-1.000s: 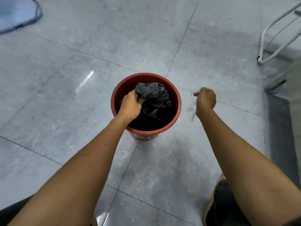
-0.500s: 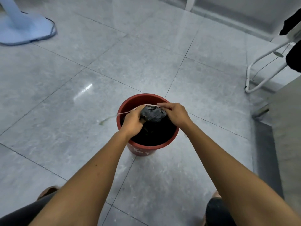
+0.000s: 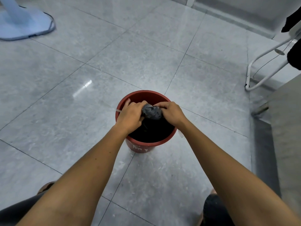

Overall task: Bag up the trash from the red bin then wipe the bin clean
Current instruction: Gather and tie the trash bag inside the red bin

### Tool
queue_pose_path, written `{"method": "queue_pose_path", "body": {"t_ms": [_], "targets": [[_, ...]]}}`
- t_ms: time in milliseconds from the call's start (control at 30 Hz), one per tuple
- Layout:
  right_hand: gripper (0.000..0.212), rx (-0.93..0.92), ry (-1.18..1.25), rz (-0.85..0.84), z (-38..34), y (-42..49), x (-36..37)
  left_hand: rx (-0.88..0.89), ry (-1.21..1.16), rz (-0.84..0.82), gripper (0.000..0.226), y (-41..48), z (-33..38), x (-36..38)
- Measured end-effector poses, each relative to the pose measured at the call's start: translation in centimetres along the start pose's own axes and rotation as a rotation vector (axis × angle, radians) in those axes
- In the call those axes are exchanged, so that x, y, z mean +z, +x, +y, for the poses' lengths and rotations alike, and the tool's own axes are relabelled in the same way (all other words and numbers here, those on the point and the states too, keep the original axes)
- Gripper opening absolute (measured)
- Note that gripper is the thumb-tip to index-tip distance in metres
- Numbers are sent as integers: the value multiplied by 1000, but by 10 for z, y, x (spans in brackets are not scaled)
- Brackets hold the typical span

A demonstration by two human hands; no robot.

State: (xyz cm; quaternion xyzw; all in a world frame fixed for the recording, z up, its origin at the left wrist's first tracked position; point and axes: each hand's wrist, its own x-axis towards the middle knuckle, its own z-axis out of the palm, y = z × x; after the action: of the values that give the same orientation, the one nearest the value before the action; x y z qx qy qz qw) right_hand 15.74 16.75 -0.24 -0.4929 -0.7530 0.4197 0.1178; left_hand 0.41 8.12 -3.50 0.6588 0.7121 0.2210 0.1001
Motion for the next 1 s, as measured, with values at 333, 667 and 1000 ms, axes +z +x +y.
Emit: {"method": "queue_pose_path", "body": {"t_ms": [333,667,1000], "targets": [[15,315,252,386,9,-18,46,-512,-222,298,18,2,21,11],[27,411,614,18,-4,-24,33,-511,-217,-112,21,4,41,-19],[25,291,358,-81,-10,-33,14,-458,157,-326,35,3,65,-48]]}}
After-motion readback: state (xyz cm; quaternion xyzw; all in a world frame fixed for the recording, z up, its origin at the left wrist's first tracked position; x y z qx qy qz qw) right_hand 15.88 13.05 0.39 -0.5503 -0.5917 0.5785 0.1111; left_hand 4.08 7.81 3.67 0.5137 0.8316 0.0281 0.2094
